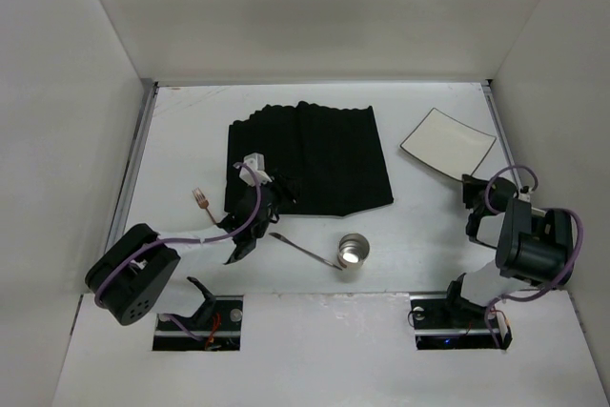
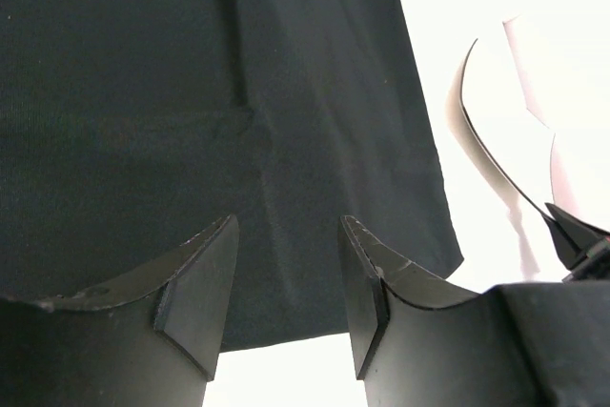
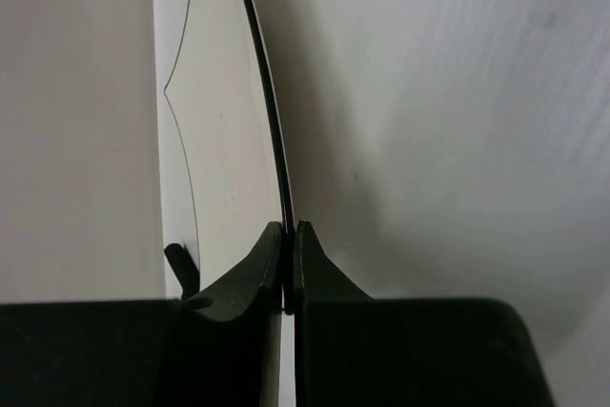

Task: Set the dinner table for one person

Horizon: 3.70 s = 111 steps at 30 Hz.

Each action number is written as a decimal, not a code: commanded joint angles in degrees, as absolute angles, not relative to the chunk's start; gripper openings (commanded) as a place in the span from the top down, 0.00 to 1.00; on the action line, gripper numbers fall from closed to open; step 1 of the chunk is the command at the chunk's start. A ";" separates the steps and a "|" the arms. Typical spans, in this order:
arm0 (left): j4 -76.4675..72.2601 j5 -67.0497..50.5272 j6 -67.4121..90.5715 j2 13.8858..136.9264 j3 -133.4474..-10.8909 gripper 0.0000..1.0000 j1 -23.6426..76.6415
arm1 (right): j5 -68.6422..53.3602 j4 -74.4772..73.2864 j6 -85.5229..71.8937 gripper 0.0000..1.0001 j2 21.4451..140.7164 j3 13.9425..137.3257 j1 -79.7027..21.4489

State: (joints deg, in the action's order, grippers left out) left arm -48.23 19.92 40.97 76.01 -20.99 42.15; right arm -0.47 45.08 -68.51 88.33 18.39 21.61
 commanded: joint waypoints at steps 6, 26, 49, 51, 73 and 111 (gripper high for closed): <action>-52.03 20.30 40.87 76.38 -19.95 0.56 42.32 | 0.08 41.31 -66.10 0.87 84.20 14.41 17.45; -52.73 20.57 40.96 75.59 -19.25 0.56 42.05 | -3.43 39.99 -67.32 0.59 94.03 20.21 20.70; -52.91 21.18 39.99 74.79 -18.98 0.56 40.91 | -5.88 52.73 -70.22 0.98 71.47 18.45 19.21; -52.91 21.18 39.99 74.79 -18.98 0.56 40.65 | -7.64 53.00 -71.54 0.98 69.44 19.86 19.12; -36.49 22.41 45.88 62.24 -16.70 0.57 31.60 | -3.61 63.79 -74.44 0.97 79.43 35.23 -21.20; -27.95 24.96 43.59 53.17 -14.94 0.57 30.01 | 9.23 78.13 -87.80 0.97 106.42 32.43 -36.51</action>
State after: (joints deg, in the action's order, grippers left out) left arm -26.28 23.62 44.38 53.54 -15.66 29.56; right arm 10.13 61.01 -82.54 107.39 31.64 -35.00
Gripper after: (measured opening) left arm 0.432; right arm 0.107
